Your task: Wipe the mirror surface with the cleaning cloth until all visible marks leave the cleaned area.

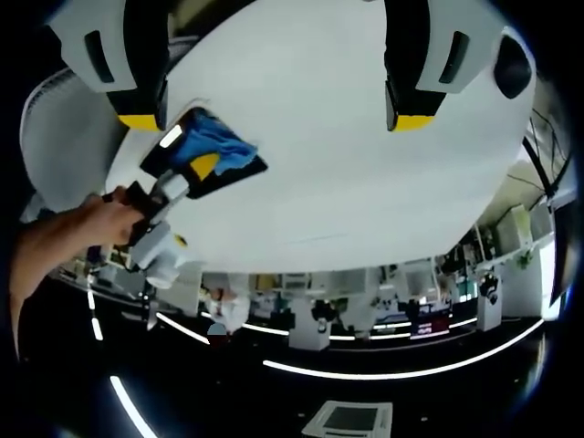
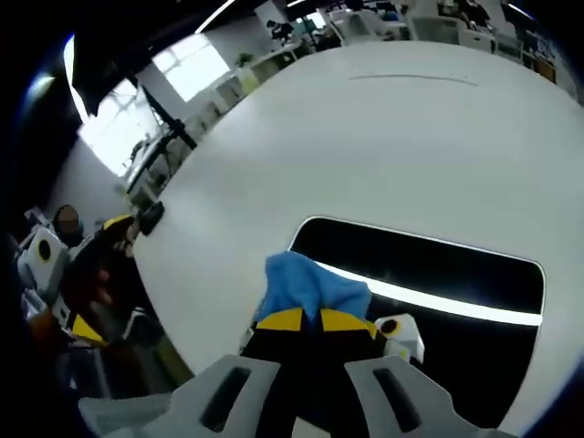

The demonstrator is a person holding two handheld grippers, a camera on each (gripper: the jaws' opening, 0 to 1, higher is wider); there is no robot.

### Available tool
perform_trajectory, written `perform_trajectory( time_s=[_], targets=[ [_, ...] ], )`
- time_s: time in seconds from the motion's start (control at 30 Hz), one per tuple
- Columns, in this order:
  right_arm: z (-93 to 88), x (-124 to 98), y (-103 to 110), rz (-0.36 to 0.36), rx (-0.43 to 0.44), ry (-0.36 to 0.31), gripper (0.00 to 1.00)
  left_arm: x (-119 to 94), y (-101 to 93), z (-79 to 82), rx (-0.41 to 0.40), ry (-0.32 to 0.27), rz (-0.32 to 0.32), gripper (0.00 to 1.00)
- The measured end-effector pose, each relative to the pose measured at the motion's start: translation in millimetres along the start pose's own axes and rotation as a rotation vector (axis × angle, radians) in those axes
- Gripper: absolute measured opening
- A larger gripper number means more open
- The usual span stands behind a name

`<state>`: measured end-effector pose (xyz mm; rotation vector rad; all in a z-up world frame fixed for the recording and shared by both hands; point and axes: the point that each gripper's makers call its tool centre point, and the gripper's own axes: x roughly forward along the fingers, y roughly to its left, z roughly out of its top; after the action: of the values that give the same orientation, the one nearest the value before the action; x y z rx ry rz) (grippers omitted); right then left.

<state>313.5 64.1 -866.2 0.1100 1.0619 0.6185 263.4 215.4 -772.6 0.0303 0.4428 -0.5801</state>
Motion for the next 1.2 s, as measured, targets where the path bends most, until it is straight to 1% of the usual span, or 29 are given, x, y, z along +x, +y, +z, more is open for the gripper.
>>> perform_trajectory(
  time_s=[0.1,0.2,0.3,0.47,0.83,0.9,1.1,1.2],
  targets=[
    [-0.7,-3,-7,0.002,0.014,-0.001,0.0,3,-3.1,6.3,-0.025,-0.027,-0.01,1.0],
    [-1.9,-6,-13,0.0,0.017,0.0,0.0,5,-4.2,8.9,-0.036,-0.039,-0.014,1.0],
    [-2.8,-11,-19,-0.005,0.013,0.006,0.0,8,-4.7,4.8,-0.022,-0.022,-0.017,1.0],
    [-3.6,-15,-28,-0.007,0.032,0.01,0.0,8,-6.4,4.6,-0.022,-0.013,-0.022,1.0],
    [-5.6,-24,-45,-0.013,0.04,0.018,0.0,10,-2.3,8.1,-0.023,-0.018,-0.013,1.0],
    [-5.9,-25,-48,-0.011,0.053,0.019,0.0,9,-1.6,6.5,-0.023,-0.016,-0.01,1.0],
    [-6.9,-29,-55,-0.021,0.051,0.026,0.0,6,-0.2,-1.1,-0.027,-0.011,0.004,1.0],
    [-8.1,-31,-60,-0.022,0.056,0.026,0.0,5,-1.0,-1.8,-0.032,-0.012,0.009,1.0]
  ],
)
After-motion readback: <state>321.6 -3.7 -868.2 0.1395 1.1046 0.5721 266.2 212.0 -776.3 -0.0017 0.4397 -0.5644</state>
